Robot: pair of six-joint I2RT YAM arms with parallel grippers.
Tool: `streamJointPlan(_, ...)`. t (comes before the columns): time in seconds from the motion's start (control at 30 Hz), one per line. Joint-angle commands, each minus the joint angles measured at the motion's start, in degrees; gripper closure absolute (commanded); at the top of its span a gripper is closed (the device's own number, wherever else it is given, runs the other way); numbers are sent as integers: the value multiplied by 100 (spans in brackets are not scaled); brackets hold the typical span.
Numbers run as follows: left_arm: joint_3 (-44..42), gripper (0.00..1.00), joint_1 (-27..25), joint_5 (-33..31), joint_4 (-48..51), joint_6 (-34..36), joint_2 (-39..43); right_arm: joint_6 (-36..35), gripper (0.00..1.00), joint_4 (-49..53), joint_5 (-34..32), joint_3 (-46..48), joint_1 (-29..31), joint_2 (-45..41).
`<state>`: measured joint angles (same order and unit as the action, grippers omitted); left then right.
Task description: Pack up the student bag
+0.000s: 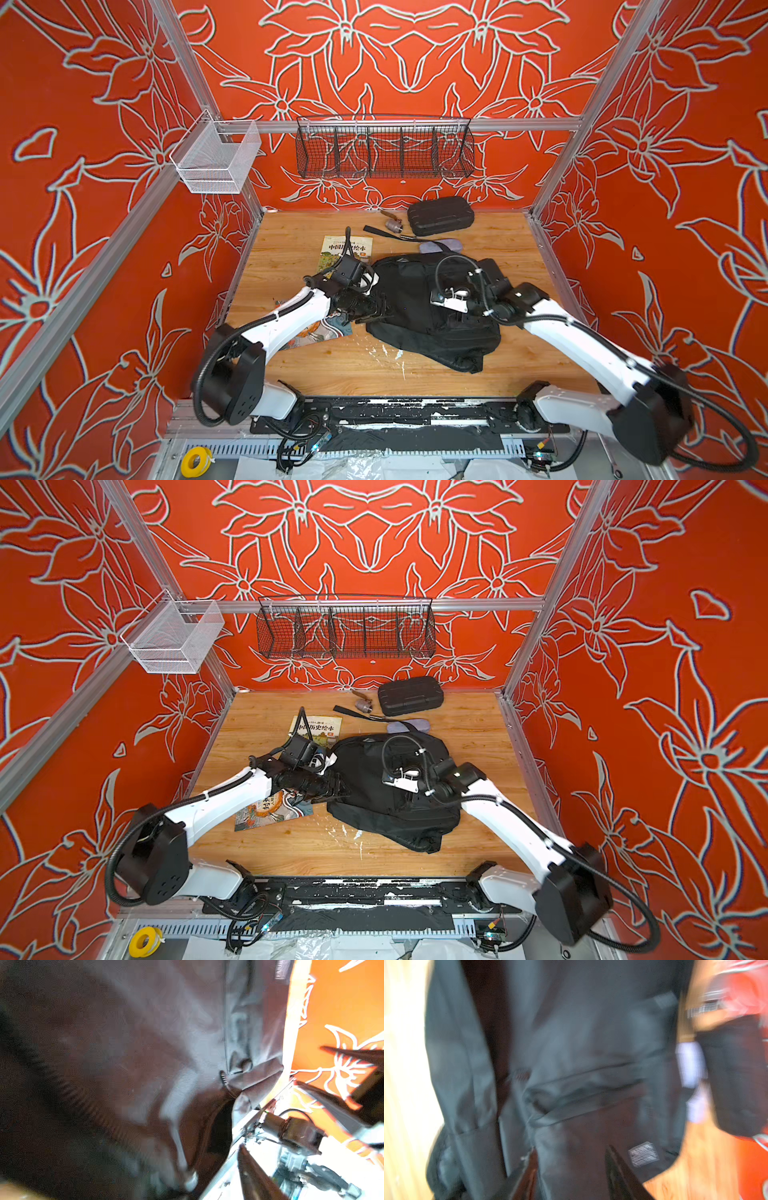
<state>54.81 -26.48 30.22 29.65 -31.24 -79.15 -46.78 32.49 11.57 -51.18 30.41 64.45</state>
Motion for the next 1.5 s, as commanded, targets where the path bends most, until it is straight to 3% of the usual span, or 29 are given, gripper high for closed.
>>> streamJointPlan(0.0,401,25,125,-806,342,341,595,1349,44,-1703,1111,169,-3,-181)
streamJointPlan(0.07,533,24,435,-860,439,375,738,2482,52,-2202,1301,-78,57,228)
streamJointPlan(0.17,703,24,1131,-700,651,436,692,3909,55,-2200,860,-829,412,1072)
streamJointPlan(0.27,884,22,1750,-726,897,589,456,4463,52,-1780,420,-1655,845,1878)
streamJointPlan(0.43,1204,18,2785,-267,741,1147,-355,5753,51,-2004,517,-2610,957,2913)
streamJointPlan(0.5,1446,18,3109,-138,631,1441,-836,5994,50,-2195,469,-3005,1054,3330)
streamJointPlan(0.7,2420,18,3606,43,852,2192,-2328,6379,46,-1516,186,-4517,1194,4550)
streamJointPlan(0.93,3252,18,3906,125,879,2675,-3657,6187,46,-1598,437,-5746,1376,5718)
streamJointPlan(1.03,3493,17,3914,192,850,2870,-4010,6313,46,-1596,346,-6375,1418,6306)
streamJointPlan(1.2,3870,17,3914,399,1075,2979,-4429,6652,46,-887,-589,-7756,1416,7448)
streamJointPlan(1.3,3860,17,3927,380,1195,3131,-4490,6919,46,-784,-919,-8134,1376,7855)
streamJointPlan(1.47,3678,17,3943,429,1202,3152,-4532,7652,49,-807,-933,-8206,1150,8247)
